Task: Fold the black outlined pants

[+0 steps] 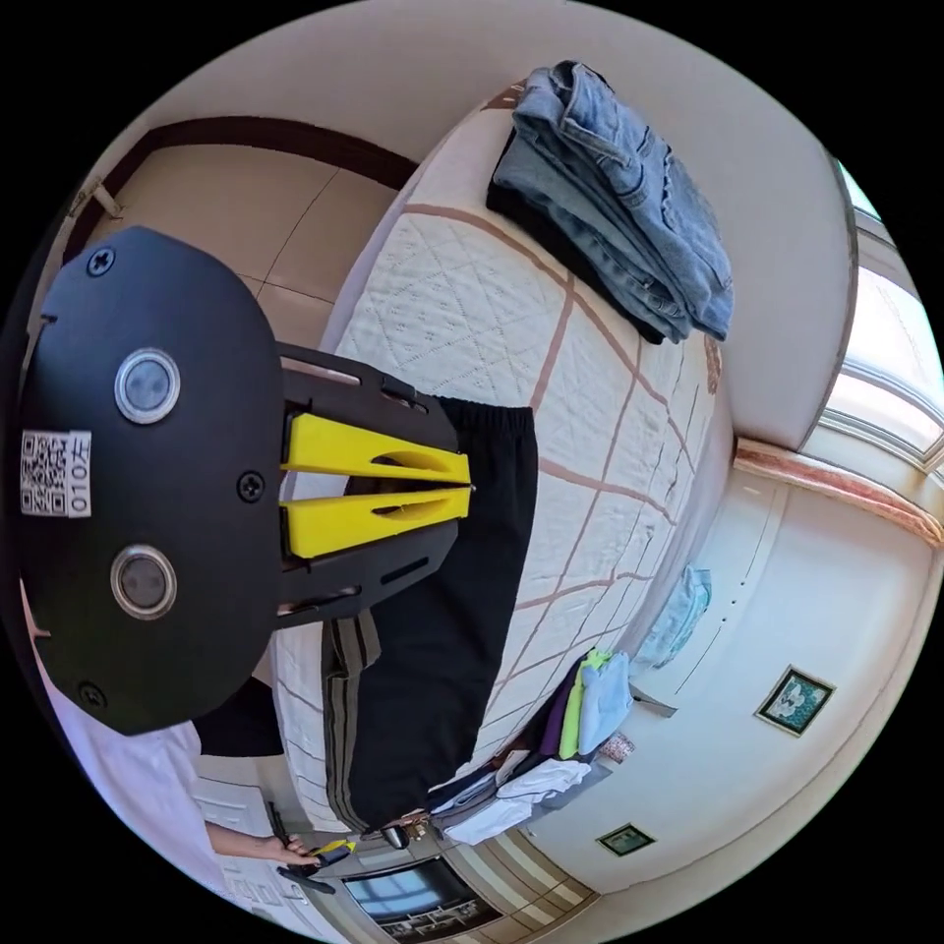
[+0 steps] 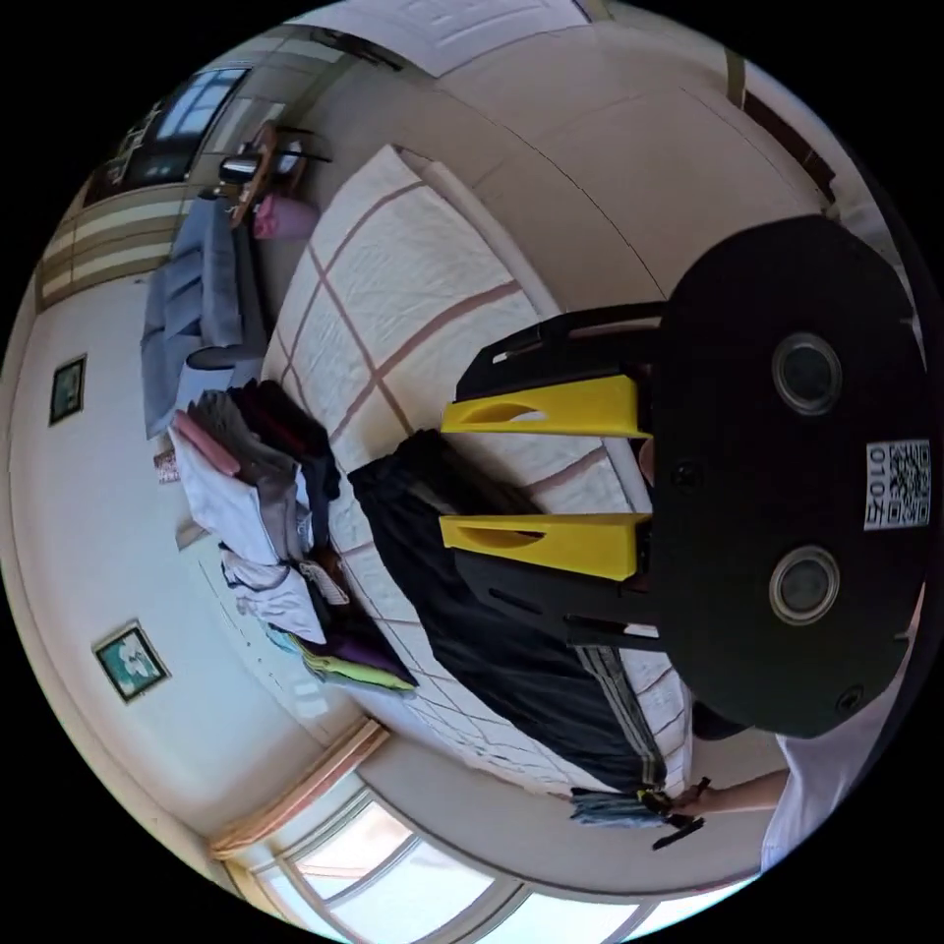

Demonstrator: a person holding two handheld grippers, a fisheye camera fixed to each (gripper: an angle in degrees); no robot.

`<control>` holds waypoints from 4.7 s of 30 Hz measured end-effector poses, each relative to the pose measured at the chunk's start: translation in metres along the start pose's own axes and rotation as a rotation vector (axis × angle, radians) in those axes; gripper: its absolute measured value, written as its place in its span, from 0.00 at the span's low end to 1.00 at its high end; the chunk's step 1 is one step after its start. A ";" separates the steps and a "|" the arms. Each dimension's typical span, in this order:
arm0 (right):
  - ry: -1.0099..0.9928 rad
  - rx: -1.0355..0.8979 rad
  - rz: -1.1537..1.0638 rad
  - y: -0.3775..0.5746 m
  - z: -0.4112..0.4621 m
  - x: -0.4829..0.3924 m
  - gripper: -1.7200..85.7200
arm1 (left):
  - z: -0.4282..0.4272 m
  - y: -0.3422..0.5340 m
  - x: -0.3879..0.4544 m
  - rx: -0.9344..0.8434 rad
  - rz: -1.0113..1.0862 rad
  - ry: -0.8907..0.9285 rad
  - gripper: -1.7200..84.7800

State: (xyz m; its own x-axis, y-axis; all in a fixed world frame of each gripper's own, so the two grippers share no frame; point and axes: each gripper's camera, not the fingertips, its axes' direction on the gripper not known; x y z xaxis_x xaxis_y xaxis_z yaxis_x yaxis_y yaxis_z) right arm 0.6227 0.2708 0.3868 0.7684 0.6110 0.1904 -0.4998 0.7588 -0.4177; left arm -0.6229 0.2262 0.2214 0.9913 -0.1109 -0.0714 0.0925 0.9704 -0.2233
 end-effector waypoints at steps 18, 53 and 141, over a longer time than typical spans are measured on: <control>-0.030 -0.144 0.016 -0.077 -0.004 0.052 0.07 | 0.040 -0.047 0.036 -0.218 0.069 0.056 0.02; -0.414 -0.276 -1.345 0.122 0.074 -0.507 0.16 | -0.090 0.057 -0.089 0.036 -0.269 0.256 0.15; -0.186 0.060 -0.505 -0.014 -0.057 -0.084 0.16 | -0.293 -0.104 0.514 0.017 0.512 0.232 0.17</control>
State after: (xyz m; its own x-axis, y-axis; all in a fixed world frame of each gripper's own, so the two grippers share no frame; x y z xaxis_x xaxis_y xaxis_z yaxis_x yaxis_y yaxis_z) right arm 0.5881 0.1961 0.3258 0.8379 0.1923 0.5108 -0.1127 0.9767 -0.1828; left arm -0.1501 0.0053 -0.0774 0.8635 0.3327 -0.3791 -0.3916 0.9159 -0.0881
